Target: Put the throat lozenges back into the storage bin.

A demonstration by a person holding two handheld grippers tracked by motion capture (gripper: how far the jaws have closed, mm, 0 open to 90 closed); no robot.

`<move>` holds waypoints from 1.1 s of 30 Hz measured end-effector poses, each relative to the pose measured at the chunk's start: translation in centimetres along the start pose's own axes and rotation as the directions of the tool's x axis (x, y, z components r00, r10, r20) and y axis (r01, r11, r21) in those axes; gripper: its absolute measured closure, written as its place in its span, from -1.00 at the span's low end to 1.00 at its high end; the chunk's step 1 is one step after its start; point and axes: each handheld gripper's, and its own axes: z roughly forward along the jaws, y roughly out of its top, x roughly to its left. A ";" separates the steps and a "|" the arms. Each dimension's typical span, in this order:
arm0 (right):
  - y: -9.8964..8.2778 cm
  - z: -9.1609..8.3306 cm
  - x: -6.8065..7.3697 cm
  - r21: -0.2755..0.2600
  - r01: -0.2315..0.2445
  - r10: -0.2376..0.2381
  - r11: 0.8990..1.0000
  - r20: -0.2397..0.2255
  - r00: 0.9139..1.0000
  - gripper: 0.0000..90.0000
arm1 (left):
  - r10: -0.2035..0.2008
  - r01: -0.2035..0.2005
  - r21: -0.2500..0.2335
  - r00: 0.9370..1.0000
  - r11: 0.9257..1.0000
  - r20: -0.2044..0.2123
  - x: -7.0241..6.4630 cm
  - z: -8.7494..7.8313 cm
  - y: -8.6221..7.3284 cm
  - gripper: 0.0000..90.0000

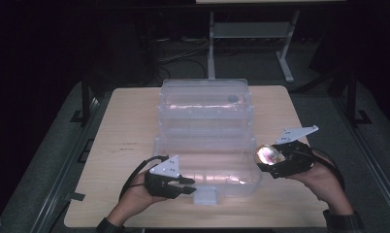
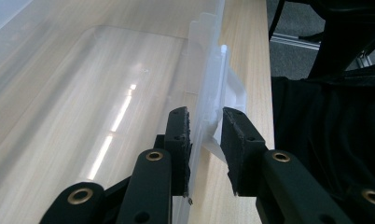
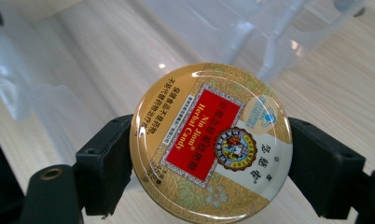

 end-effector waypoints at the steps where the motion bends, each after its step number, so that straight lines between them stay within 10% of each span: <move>1: 0.2 0.0 0.3 -0.003 0.009 -0.009 1.000 -0.010 1.000 -0.55 | 0.000 0.000 0.000 1.000 1.000 0.000 0.0 0.0 0.0 0.60; 33: 1.7 3.4 3.6 0.028 0.096 -0.092 0.995 -0.129 0.987 -0.55 | 0.000 0.000 -0.001 1.000 1.000 -0.002 0.0 0.0 0.0 0.60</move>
